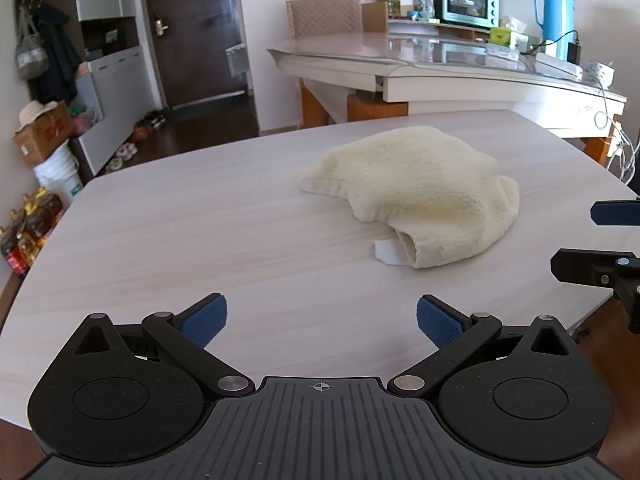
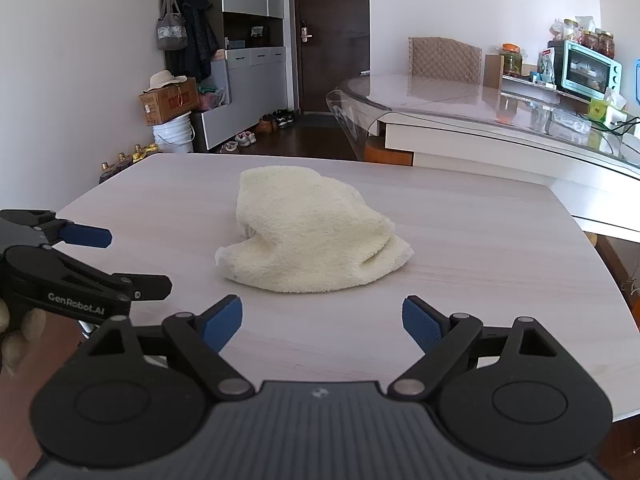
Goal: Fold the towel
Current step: 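Move both grippers toward the crumpled cream towel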
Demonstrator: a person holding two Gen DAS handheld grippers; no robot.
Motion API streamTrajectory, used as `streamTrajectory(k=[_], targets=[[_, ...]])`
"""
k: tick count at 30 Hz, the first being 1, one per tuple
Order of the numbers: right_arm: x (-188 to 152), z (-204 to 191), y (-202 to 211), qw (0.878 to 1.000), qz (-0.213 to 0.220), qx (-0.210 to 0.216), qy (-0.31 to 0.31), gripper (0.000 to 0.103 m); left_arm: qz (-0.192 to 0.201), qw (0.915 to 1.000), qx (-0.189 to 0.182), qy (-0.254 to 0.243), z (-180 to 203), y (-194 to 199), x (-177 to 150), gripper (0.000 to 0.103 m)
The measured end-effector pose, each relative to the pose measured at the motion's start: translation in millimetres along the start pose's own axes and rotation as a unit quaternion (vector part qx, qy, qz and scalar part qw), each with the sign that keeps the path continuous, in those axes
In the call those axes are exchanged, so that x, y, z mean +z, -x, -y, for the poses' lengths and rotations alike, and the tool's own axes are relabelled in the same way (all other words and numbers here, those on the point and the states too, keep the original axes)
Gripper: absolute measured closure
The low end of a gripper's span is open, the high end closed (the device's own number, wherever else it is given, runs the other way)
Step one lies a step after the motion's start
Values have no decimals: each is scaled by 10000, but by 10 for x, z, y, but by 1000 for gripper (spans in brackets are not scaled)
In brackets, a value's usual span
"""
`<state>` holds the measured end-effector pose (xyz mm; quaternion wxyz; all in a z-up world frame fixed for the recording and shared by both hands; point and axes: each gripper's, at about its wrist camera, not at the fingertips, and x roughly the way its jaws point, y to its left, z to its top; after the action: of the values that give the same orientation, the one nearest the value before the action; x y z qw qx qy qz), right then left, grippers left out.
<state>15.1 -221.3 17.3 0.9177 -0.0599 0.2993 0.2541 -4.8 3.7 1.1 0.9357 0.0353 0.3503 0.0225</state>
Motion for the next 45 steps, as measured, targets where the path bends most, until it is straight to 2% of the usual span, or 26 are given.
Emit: streamTrajectory(k=[45], targets=[[103, -166, -158, 9999, -51, 138, 73, 14, -39, 10000, -71, -28, -105, -133, 42, 0]])
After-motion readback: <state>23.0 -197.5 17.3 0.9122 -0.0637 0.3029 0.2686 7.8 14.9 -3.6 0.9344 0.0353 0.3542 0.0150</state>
